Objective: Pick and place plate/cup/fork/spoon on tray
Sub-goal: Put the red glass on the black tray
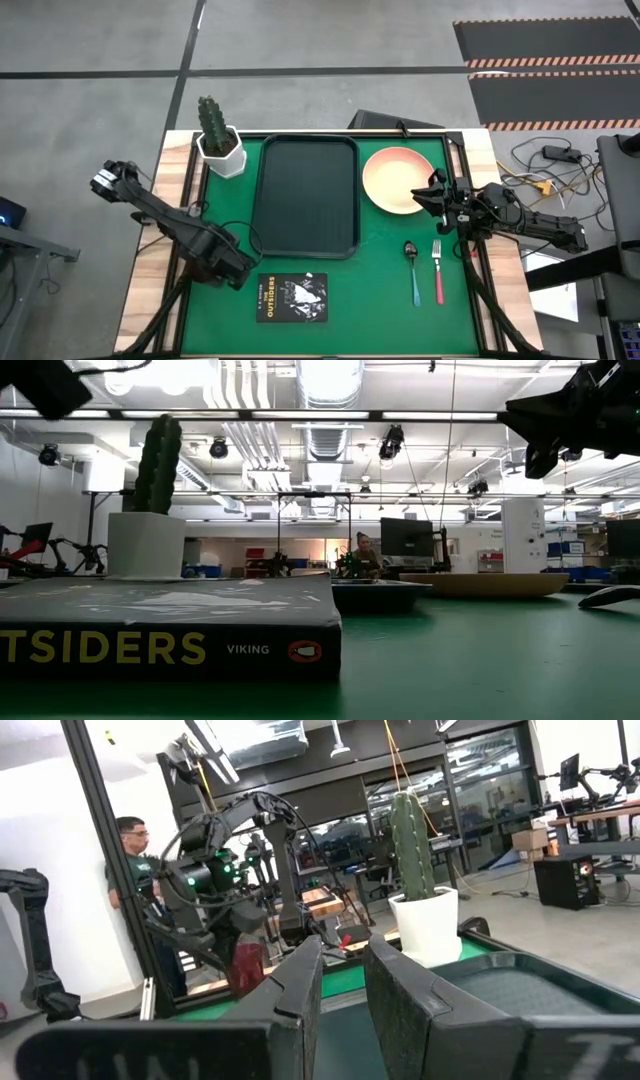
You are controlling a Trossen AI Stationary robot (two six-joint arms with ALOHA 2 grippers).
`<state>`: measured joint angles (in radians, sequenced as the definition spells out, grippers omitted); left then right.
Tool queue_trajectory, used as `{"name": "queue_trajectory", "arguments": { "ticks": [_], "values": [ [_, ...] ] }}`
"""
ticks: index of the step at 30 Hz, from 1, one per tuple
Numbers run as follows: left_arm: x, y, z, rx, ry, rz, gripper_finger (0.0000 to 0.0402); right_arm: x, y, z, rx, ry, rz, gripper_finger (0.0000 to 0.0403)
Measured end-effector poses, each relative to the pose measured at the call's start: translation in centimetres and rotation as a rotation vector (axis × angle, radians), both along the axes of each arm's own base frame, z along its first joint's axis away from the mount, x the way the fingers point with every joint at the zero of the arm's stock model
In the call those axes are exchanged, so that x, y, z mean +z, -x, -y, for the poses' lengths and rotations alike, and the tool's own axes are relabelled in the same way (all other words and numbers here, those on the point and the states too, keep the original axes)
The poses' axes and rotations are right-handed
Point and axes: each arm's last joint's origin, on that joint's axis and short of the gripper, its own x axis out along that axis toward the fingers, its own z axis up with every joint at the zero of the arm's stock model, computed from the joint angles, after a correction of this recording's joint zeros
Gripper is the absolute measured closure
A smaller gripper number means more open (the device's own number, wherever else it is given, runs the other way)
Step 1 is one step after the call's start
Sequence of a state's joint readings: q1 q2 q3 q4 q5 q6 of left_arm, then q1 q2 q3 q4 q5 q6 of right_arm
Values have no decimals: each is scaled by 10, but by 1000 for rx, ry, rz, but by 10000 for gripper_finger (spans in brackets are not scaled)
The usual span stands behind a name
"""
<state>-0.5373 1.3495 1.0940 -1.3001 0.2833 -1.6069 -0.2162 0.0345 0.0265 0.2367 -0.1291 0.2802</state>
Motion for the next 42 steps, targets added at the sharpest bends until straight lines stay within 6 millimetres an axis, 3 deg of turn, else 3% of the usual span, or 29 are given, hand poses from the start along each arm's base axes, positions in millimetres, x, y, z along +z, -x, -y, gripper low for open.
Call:
{"name": "queue_trajectory", "arguments": {
  "ticks": [8, 12, 16, 22, 29, 33, 38, 42],
  "values": [
    [53, -21, -1, -91, -27, 283, 401, 0, 0, 0, -1, 2, 0, 335],
    [75, -40, -15, -218, -152, 447, 401, 0, 0, 0, -2, 2, 1, 335],
    [83, -68, -35, -346, -221, 497, 401, 0, 0, 0, -2, 3, 4, 335],
    [74, -119, -82, -576, -289, 469, 401, 1, 0, 0, -2, 4, 7, 335],
    [46, -156, -164, -766, -343, 245, 401, 1, 0, 0, -1, 3, 7, 335],
    [27, -162, -215, -810, -395, 75, 401, 1, 0, 0, -1, 2, 7, 335],
    [5, -156, -276, -806, -360, 7, 401, 0, 0, 0, -1, 1, 5, 335],
    [-5, -145, -309, -766, -342, -13, 401, 0, 0, 0, -1, 1, 3, 335]
  ]
}}
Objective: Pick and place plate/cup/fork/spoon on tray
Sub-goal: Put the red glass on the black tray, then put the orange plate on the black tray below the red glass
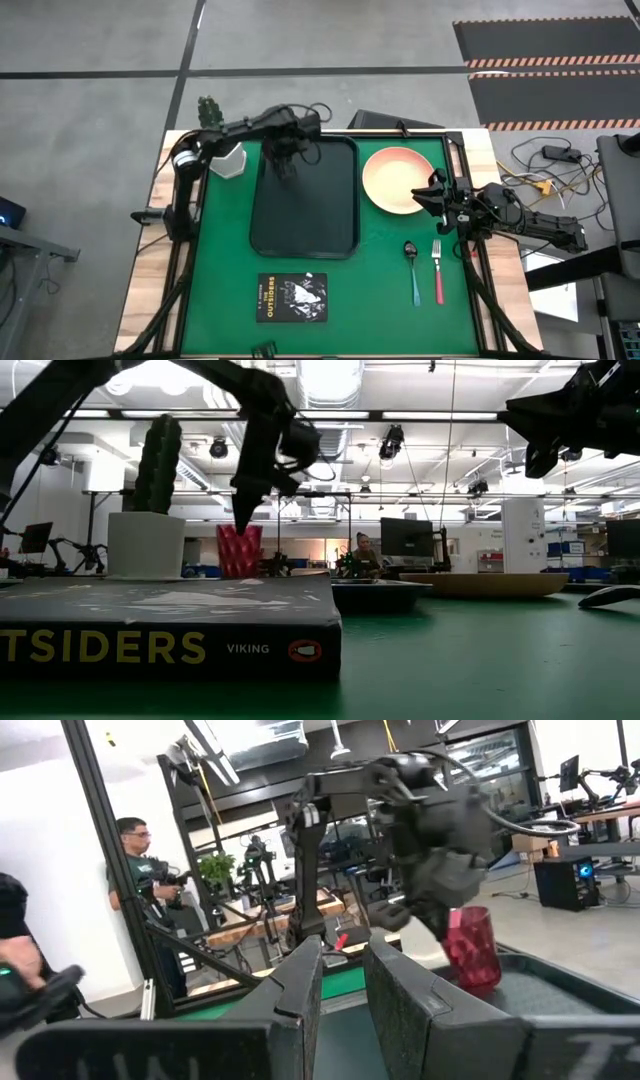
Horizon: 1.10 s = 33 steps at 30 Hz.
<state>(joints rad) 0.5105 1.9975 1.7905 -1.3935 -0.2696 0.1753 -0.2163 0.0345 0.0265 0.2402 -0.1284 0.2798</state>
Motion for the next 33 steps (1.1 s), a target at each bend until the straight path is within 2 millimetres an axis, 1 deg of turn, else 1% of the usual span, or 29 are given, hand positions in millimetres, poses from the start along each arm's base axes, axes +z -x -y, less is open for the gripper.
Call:
{"name": "queue_trajectory", "arguments": {
  "ticks": [3, 8, 11, 14, 20, 28, 33],
  "values": [
    [0, 3, -11, -10, -8, 17, 401, 0, 0, 0, 0, 2, 0, 335],
    [1, 7, -21, -57, -9, 28, 401, 0, 0, 0, -9, 30, 0, 335],
    [-1, 10, -26, -67, -9, 28, 401, 0, 0, 1, -48, 41, 0, 335],
    [-2, 11, -29, -64, -8, 27, 402, 0, 0, 2, -94, 33, 1, 335],
    [-2, 11, -28, -62, 2, 34, 399, 0, 0, 3, -98, 35, 1, 335],
    [-3, 12, -28, -61, 13, 39, 360, 0, 0, 3, -102, 51, -1, 335],
    [0, 11, -28, -61, 4, 45, 339, 0, 0, 3, -109, 50, 0, 335]
  ]
}}
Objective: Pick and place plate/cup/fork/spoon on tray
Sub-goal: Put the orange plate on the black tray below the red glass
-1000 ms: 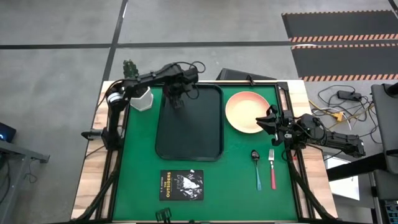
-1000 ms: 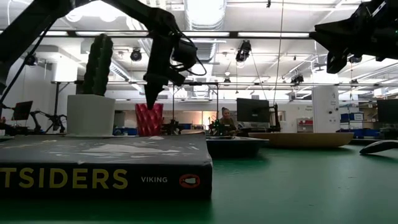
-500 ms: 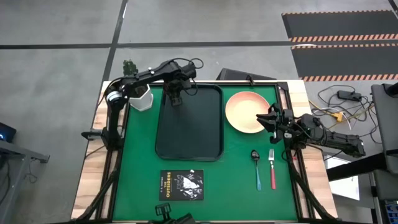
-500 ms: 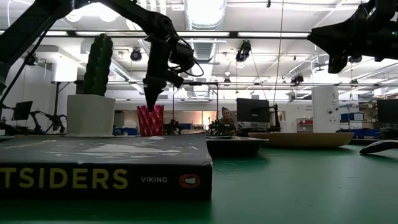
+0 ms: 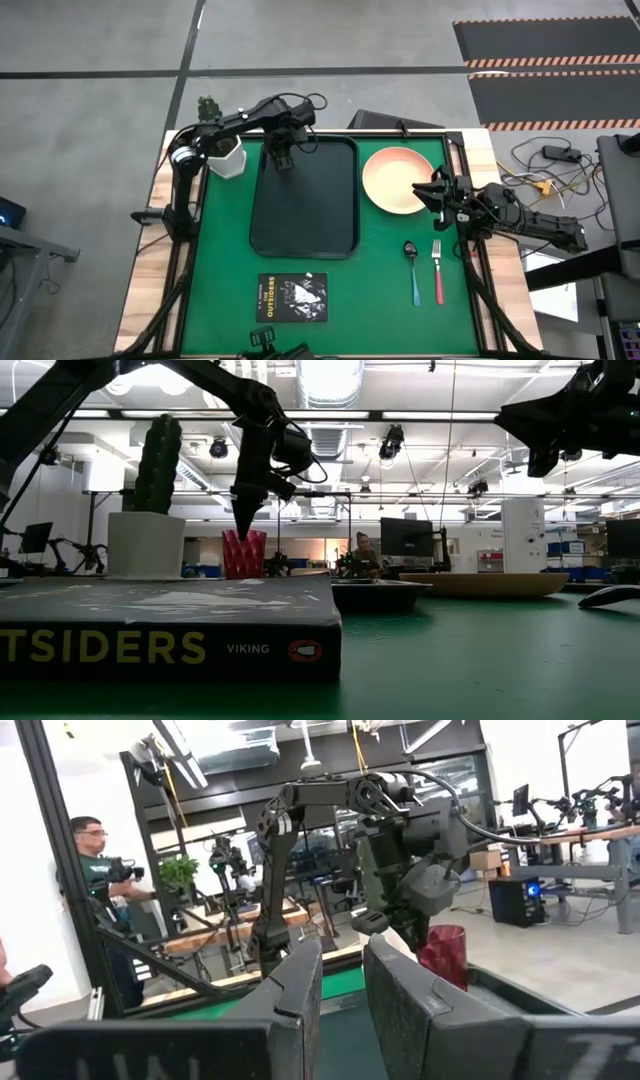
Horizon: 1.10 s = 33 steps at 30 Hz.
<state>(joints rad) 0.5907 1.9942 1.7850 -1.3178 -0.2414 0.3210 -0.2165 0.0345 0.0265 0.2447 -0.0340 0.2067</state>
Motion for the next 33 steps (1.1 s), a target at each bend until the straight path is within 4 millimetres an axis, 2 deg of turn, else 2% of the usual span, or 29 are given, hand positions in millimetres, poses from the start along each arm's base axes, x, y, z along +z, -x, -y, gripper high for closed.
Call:
{"name": "queue_trajectory", "arguments": {
  "ticks": [4, 10, 15, 20, 23, 27, 33],
  "values": [
    [10, 2, 1, -1, -42, 5, 329, 0, 0, 0, -14, 11, -2, 335],
    [44, 15, 19, 25, -102, 94, 328, 5, 1, 0, -17, 22, 9, 335],
    [85, 32, 49, 45, -180, 252, 328, 6, 1, 0, -17, 25, 12, 335],
    [112, 51, 95, -19, -274, 513, 328, 6, 1, 0, -22, 24, 9, 335],
    [113, 64, 127, -71, -300, 678, 328, 6, 1, 1, -35, 14, 10, 335],
    [101, 83, 166, -162, -303, 871, 328, 5, 0, 1, -35, -8, 5, 335],
    [77, 109, 203, -236, -254, 1089, 328, 1, -4, 2, -24, -60, -37, 335]
  ]
}}
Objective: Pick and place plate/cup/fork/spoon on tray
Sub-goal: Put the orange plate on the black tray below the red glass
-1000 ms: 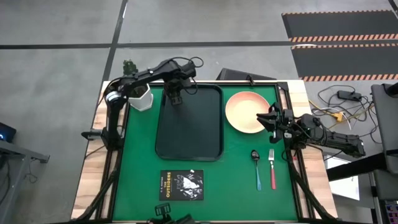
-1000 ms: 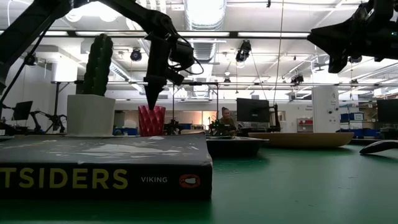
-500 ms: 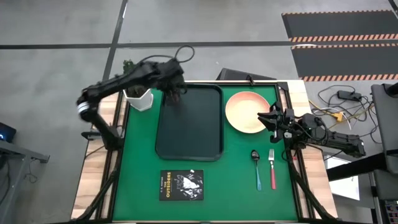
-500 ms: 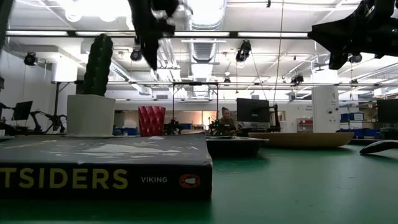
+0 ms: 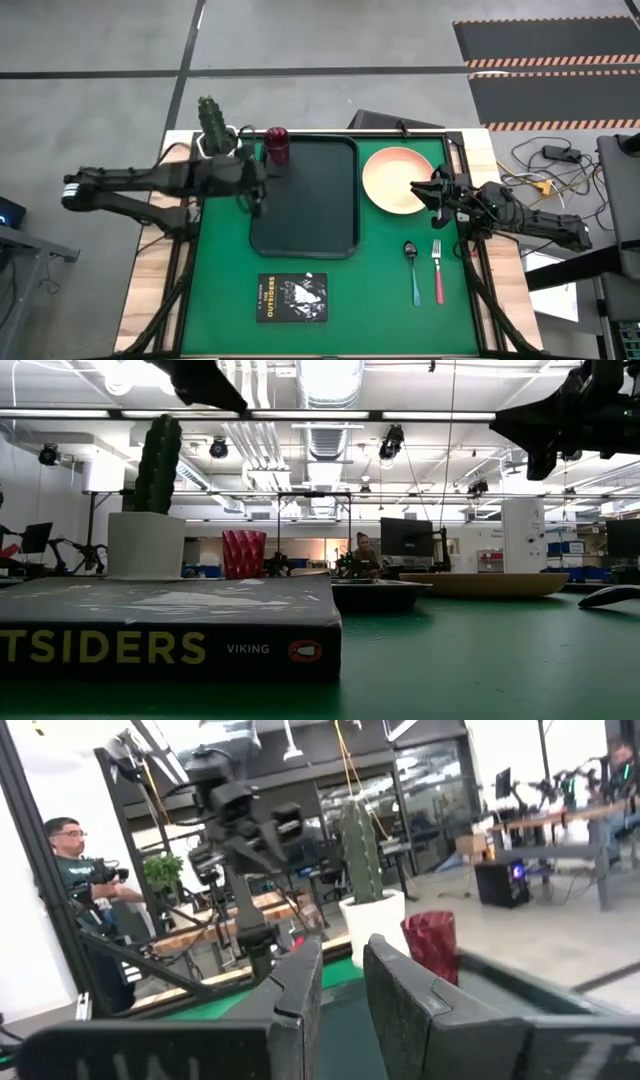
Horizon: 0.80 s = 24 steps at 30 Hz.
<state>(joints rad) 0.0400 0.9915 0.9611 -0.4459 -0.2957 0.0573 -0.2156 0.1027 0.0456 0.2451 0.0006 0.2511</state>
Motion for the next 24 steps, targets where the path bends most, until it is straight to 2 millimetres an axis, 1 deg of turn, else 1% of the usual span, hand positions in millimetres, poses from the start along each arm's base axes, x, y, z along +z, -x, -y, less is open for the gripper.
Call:
{"name": "queue_trajectory", "arguments": {
  "ticks": [3, 5, 9, 13, 15, 17, 21, 24],
  "values": [
    [-14, 11, 13, -65, 0, 54, 328, -2, -4, 0, 14, -39, -21, 335],
    [-18, 18, 18, -93, 1, 112, 328, -2, -7, 0, 24, -53, -23, 335],
    [-23, 29, 21, -114, -1, 212, 328, 1, -14, 1, 37, -67, 4, 335],
    [-24, 41, 20, -113, -2, 279, 328, -3, -24, 3, 36, -95, -27, 335],
    [-23, 46, 20, -113, -2, 306, 328, -7, -30, 4, 32, -118, -82, 335],
    [-26, 50, 19, -113, -1, 311, 328, -6, -38, 5, 32, -141, -136, 335],
    [-30, 55, 19, -113, -1, 318, 328, 6, -55, 8, 33, -163, -246, 335],
    [-30, 57, 19, -113, -1, 321, 328, 13, -67, 10, 23, -194, -412, 335]
  ]
}}
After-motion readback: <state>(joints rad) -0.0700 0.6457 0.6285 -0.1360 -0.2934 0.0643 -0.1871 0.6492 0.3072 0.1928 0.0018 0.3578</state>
